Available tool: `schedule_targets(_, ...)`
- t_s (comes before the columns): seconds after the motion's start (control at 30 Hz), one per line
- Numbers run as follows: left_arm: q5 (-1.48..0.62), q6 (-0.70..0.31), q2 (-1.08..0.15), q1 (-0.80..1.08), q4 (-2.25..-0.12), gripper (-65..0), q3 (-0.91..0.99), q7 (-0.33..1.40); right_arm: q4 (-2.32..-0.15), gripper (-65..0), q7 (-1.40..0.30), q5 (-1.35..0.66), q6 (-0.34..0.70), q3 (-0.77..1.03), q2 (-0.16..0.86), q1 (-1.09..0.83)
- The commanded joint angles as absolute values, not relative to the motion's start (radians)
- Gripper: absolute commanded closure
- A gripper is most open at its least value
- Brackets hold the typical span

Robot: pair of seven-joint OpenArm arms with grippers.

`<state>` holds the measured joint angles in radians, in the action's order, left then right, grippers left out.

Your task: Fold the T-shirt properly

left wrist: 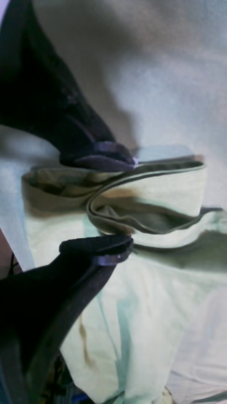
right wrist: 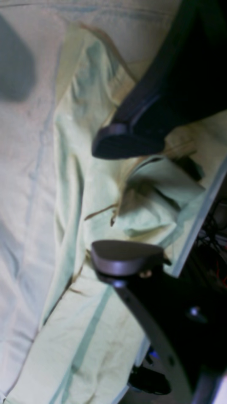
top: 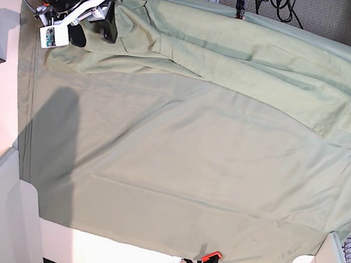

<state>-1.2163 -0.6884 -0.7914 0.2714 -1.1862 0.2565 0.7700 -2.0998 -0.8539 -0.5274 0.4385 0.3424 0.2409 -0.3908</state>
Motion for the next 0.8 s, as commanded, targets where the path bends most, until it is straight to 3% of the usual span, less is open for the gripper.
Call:
schedule_targets(0.0,-1.235,-0.698,-0.805,0.267,-1.196,-35.9,0.268,0.767,-2.117,-40.3,-0.834,-0.542,0.442,0.348,0.249,-0.389)
schedule_targets(0.53,-1.327,-0.698,-0.745,0.269,-1.205,-35.4,0.261,0.842,-2.117,-40.2,-0.834,-0.542,0.442,0.348,0.249,-0.391)
schedule_targets(0.77,-1.365,-0.698,-0.739,0.269,-1.205,-14.2,0.261,0.842,-2.117,-40.2,-0.833,-0.542,0.442,0.348,0.249,-0.391)
